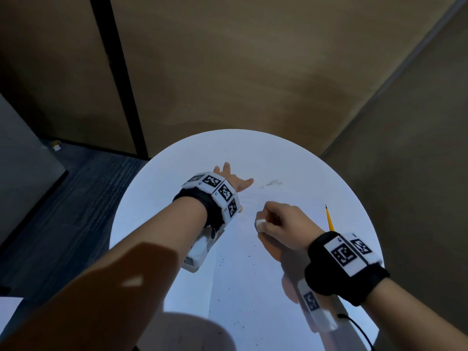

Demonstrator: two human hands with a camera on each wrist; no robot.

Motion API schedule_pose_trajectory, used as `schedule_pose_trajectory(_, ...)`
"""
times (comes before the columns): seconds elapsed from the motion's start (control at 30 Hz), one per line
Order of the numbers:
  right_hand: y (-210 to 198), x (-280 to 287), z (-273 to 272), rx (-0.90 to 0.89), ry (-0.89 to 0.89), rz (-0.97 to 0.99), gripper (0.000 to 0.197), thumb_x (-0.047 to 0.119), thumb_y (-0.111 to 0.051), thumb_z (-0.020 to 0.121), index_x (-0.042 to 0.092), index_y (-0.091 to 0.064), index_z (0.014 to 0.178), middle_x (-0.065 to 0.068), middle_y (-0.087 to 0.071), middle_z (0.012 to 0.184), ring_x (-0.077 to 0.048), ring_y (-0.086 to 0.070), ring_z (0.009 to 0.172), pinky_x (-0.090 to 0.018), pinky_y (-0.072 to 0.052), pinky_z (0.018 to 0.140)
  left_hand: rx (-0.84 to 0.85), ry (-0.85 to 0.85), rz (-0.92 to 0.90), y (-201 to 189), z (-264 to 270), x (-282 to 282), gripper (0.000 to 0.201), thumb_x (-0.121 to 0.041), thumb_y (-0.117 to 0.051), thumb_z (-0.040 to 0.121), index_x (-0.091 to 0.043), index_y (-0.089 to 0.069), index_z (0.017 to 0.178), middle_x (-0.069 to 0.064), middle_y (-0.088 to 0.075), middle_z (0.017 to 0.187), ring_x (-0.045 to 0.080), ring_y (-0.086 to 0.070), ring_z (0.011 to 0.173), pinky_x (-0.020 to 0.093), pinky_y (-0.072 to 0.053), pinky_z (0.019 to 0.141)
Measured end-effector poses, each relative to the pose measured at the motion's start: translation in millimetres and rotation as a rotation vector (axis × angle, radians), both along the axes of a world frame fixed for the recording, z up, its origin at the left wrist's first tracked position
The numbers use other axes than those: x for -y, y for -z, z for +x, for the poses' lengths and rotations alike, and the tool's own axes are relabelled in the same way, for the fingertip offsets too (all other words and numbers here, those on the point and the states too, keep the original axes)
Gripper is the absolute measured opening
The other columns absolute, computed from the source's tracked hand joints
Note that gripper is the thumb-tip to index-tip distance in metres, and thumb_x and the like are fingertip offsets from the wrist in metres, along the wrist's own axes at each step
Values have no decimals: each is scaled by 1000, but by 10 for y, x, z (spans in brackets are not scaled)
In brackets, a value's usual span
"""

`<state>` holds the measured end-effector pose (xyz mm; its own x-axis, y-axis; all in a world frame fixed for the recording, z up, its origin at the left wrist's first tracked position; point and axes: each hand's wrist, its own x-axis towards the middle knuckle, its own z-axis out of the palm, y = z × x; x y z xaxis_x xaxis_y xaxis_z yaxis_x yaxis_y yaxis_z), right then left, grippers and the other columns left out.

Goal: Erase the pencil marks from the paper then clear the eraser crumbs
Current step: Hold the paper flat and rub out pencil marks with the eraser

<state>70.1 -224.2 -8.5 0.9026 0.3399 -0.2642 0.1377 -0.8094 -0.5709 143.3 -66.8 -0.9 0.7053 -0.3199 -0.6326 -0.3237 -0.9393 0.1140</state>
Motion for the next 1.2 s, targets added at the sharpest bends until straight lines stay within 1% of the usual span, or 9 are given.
schedule_pose_trajectory(0.1,-64,0,17,-56,-43,-32,28,17,-58,87,28,-46,64,15,-52,68,2,-47,64,-8,-35,55,-11,-5,4,-34,-1,23,78,-37,-54,95,-36,0,151,22,18,154,46,6,142,56,-15,111)
schedule_pose_trajectory(0.2,-48,-54,107,43,25,15,20,17,-57,89,22,-48,71,14,-51,71,2,-46,65,-5,-36,57,-42,-82,-27,-73,-13,46,69,-36,-46,99,-30,-4,152,17,20,155,39,10,144,54,-10,113)
schedule_pose_trajectory(0.33,14,-92,42,107,-38,-44,27,17,-53,92,25,-39,70,16,-46,68,3,-42,61,-4,-36,58,-41,-47,-10,-55,-4,37,77,-37,-53,96,-34,1,152,20,21,154,43,10,142,56,-11,112)
schedule_pose_trajectory(0.5,-83,-79,94,-6,-88,-145,31,16,-56,87,26,-39,62,12,-46,66,0,-43,60,-7,-36,54,-55,-169,-54,-39,11,58,57,-40,-36,101,-23,-18,152,13,19,157,35,10,144,51,-11,113)
schedule_pose_trajectory(0.67,-28,-91,45,83,10,-87,33,17,-53,91,28,-36,65,15,-46,66,2,-43,60,-4,-36,56,-60,-180,-91,-49,1,39,60,-42,-37,100,-23,-14,152,13,18,157,35,11,144,52,-11,113)
schedule_pose_trajectory(0.9,-116,-133,116,3,-20,-122,27,20,-57,89,24,-44,66,13,-47,68,0,-44,61,-6,-36,53,-78,-187,-115,7,17,27,63,-42,-37,100,-24,-9,153,11,21,156,34,14,144,53,-8,113)
schedule_pose_trajectory(1.0,-29,-281,170,80,92,-62,15,21,-56,90,18,-48,77,7,-53,77,-9,-48,70,-9,-33,52,-64,-200,-131,46,18,20,62,-41,-37,100,-24,-9,153,11,20,157,33,13,144,52,-8,114)
schedule_pose_trajectory(1.07,39,-302,133,101,82,-76,22,20,-53,92,21,-42,72,7,-51,74,-12,-45,70,-8,-35,53,-65,-198,-129,72,35,15,63,-42,-38,99,-25,-9,153,10,20,157,33,14,144,53,-8,114)
schedule_pose_trajectory(1.2,-46,-256,86,17,-50,-183,22,20,-53,91,21,-42,72,14,-43,68,-1,-41,61,-7,-35,53,-60,-214,-151,118,61,5,64,-42,-39,99,-23,-9,153,11,18,157,33,12,145,51,-9,114)
